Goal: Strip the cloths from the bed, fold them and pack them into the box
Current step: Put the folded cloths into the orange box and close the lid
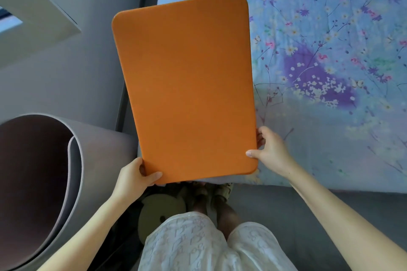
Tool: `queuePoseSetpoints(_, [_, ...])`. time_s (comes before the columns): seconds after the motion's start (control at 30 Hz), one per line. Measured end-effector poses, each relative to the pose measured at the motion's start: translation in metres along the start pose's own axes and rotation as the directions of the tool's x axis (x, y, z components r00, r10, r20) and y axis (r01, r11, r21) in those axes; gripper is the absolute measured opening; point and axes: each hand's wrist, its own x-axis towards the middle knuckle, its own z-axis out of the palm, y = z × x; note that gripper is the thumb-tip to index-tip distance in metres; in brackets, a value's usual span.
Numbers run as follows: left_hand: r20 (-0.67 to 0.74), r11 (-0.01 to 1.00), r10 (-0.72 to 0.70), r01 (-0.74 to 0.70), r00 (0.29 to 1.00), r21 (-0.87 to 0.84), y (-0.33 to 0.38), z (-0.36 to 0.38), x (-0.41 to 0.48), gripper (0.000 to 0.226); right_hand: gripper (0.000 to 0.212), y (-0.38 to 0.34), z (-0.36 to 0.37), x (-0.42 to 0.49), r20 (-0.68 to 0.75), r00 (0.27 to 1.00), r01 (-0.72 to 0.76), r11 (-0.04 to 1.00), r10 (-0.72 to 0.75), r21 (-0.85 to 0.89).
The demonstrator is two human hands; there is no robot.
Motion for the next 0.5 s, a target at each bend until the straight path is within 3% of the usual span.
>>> queuePoseSetpoints(0.27, [-0.036,0.997,0.050,-0.048,0.998,0.055,0.003,0.011,-0.003,0.031,0.038,0.030,0.014,-0.025,0.011,0.997,-0.077,0.996,0.077,-0.042])
queuePoseSetpoints(0.5, [-0.130,0.998,0.055,-0.051,0.990,0.040,0.006,0.017,-0.011,0.029,0.038,0.030,0.018,-0.024,-0.081,0.997,-0.032,0.987,0.020,-0.156])
